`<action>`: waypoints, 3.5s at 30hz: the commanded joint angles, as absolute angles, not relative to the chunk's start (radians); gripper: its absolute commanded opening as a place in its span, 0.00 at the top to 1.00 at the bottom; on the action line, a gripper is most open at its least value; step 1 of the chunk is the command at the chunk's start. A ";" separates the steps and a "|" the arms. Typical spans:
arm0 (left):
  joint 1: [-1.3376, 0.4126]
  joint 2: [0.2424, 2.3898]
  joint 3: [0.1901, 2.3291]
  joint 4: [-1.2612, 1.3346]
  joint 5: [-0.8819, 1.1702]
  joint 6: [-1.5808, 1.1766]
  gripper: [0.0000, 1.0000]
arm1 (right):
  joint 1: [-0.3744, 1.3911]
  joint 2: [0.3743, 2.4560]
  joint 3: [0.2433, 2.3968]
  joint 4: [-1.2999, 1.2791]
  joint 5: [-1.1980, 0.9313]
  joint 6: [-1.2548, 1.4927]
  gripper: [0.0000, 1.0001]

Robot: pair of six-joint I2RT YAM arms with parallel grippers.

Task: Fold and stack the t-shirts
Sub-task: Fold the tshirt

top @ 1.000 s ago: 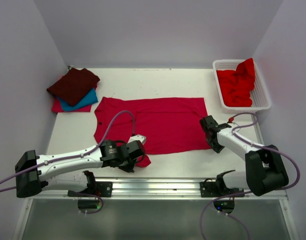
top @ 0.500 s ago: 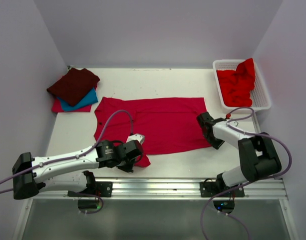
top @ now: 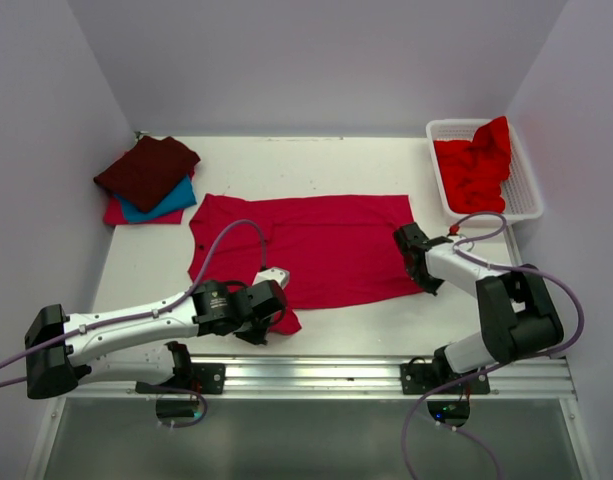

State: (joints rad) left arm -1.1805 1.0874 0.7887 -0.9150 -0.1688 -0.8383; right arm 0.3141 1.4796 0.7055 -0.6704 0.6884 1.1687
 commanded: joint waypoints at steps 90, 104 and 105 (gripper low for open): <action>-0.394 1.368 1.002 -0.486 -0.575 -0.341 1.00 | 0.209 1.772 1.187 -0.434 0.601 0.684 1.00; -0.341 1.443 1.025 -0.448 -0.525 -0.333 1.00 | 0.209 1.876 1.276 -0.410 0.572 0.675 1.00; -0.334 1.448 1.025 -0.445 -0.522 -0.331 1.00 | 0.209 1.873 1.276 -0.405 0.575 0.673 1.00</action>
State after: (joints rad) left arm -0.3546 1.4410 0.9897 -0.4992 -0.5213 -0.3504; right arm 0.2146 1.8870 1.2415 -0.4404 0.5613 0.6868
